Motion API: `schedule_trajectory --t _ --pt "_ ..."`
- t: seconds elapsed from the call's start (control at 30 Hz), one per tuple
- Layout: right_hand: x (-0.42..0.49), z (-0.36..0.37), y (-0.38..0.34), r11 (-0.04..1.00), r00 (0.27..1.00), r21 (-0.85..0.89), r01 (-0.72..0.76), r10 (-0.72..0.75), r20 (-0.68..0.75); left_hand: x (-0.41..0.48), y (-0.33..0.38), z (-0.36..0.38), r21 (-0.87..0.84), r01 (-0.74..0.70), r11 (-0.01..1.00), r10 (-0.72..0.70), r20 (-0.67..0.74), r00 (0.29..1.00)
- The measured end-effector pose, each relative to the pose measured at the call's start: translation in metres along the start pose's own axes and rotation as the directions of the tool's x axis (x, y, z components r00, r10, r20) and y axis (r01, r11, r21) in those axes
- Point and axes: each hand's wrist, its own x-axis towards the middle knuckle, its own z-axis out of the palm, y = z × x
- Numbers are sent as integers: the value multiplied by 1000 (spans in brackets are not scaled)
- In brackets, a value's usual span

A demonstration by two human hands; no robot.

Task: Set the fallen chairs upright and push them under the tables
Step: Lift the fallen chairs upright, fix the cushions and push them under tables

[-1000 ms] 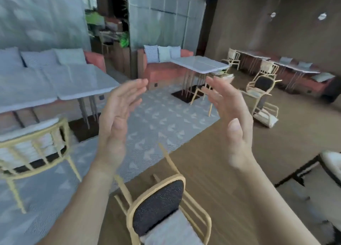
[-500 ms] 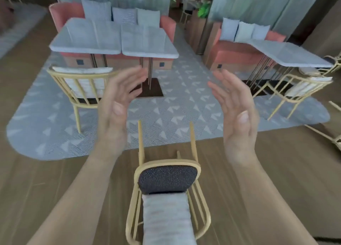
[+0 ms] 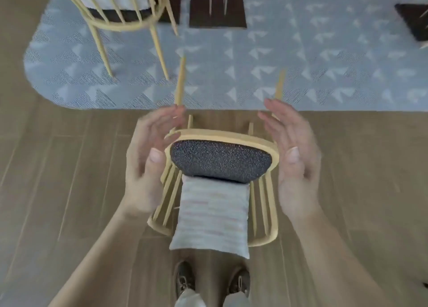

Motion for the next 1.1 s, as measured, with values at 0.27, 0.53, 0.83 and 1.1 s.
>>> schedule_trajectory --t 0.27,0.53,0.83,1.1 --pt "-111 7 276 978 978 -41 -206 204 -51 -98 -259 -3 105 162 981 -162 -13 987" --pt "-229 -6 500 854 902 -291 -431 405 -150 -198 -490 -16 373 280 885 -322 53 945" --pt "-294 -47 610 734 737 -97 -672 650 -183 -255 -605 -55 387 542 746 -527 -154 836" --pt "-277 -44 558 611 593 79 -788 787 -169 -244 -563 -49 199 646 737 -630 -144 763"
